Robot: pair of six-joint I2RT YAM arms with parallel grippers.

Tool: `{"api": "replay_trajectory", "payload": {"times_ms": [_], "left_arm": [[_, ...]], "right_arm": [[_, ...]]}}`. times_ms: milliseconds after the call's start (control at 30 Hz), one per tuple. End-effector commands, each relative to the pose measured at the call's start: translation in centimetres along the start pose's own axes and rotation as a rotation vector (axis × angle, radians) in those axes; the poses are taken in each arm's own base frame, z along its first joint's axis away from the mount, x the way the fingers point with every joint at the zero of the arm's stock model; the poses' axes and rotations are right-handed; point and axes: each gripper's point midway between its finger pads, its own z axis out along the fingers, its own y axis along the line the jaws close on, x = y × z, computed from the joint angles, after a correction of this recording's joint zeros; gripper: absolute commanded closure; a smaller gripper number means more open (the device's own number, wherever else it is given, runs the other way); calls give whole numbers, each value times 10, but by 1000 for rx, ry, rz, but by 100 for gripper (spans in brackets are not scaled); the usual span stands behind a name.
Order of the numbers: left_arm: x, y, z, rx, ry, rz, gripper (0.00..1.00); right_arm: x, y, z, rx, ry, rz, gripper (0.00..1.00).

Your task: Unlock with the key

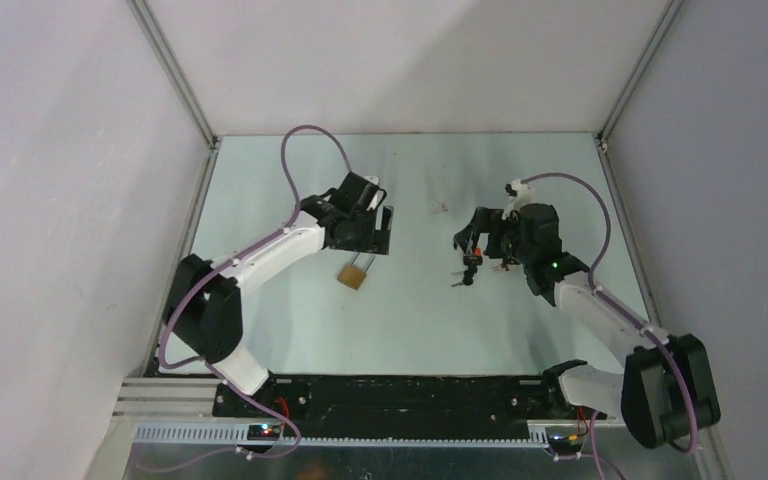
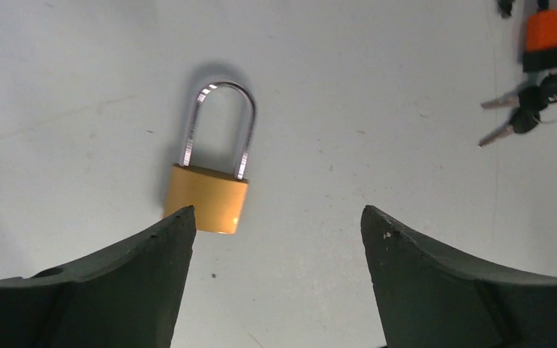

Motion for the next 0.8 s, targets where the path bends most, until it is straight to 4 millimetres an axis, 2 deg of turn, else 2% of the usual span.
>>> {"api": "replay_trajectory", "payload": {"times_ms": [0,133,333,467,667,767], "left_arm": [[-4,39,7,-144,-13,119,11],[5,50,20,-184,93,225,11],[22,53,39,-195,176,230,11],[33,55,59,-208,235,222,12],[51,52,69,-216,293,103,23],[64,46,67,-204,315,-9,34]], "right_arm": [[-40,13,18,-19,-98,-52,0],[-35,16,28,-25,-74,-30,0],[-29,19,30,-26,-54,-16,0],[-27,19,32,-31,-47,-11,0],[-28,18,32,-30,-53,-11,1],[-30,15,34,-23,-59,-7,1]]}}
